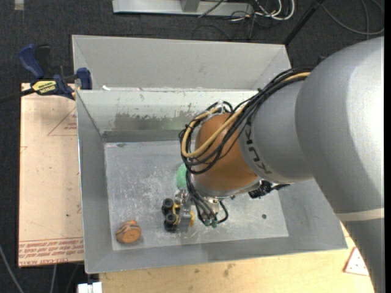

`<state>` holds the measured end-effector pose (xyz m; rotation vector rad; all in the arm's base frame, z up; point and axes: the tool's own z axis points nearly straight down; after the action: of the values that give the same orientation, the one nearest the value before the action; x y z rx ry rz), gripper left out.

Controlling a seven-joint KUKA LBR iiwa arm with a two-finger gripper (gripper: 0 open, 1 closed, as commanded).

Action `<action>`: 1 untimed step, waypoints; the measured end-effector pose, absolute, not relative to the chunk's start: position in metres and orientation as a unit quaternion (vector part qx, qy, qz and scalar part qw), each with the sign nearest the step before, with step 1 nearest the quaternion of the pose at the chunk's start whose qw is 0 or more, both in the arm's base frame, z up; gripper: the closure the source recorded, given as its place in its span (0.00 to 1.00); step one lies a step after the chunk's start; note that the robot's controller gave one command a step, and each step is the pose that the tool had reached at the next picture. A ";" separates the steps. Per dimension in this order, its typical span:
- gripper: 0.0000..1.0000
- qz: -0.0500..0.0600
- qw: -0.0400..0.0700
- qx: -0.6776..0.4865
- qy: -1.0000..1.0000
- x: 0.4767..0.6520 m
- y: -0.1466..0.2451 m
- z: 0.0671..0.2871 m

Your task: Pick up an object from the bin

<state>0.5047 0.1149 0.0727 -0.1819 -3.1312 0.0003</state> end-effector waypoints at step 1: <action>1.00 0.001 0.005 -0.058 -0.998 0.503 0.115 0.093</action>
Offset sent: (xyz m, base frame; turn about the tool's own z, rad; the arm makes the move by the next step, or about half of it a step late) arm 0.0000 0.0000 0.0553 0.0000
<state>0.5028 0.1146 0.0931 -0.1817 -3.1256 0.0027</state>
